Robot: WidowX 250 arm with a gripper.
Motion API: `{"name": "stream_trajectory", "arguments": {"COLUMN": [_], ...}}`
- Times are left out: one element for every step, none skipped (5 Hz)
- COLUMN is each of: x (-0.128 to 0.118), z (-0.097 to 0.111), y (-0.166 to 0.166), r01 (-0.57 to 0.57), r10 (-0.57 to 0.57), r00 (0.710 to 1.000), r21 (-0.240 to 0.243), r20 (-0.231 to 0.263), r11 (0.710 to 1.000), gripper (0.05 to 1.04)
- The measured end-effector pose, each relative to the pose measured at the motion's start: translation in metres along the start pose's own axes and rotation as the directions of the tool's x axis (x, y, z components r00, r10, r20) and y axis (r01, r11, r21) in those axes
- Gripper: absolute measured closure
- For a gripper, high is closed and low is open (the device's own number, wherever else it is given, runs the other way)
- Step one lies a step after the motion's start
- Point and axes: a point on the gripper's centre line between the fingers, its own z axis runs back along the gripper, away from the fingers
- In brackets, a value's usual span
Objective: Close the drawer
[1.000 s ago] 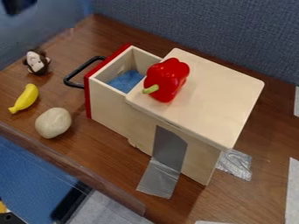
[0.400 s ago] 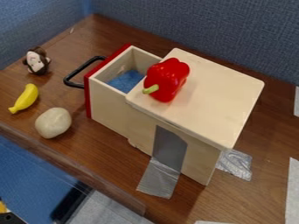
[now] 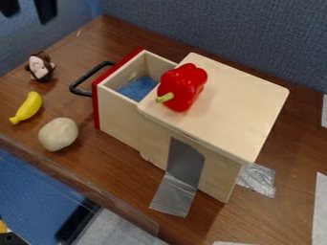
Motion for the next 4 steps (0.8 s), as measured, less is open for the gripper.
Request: {"name": "stream_trajectory", "arguments": {"x": [0.015, 0.022, 0.022, 0.021], "z": [-0.033, -0.057, -0.085, -0.096], "y": [-0.011, -0.015, -0.012, -0.013], "r01": [0.054, 0.075, 0.056, 0.033], "r10": [-0.053, -0.071, -0.045, -0.020], "r00": [0.997, 0.994, 0.990, 0.988], "r21": [0.024, 0.058, 0.084, 0.085], "r20": [-0.053, -0.080, -0.134, -0.152], "r11": [0.998, 0.995, 0.995, 0.996], "gripper": [0.084, 0.084, 0.084, 0.084]}}
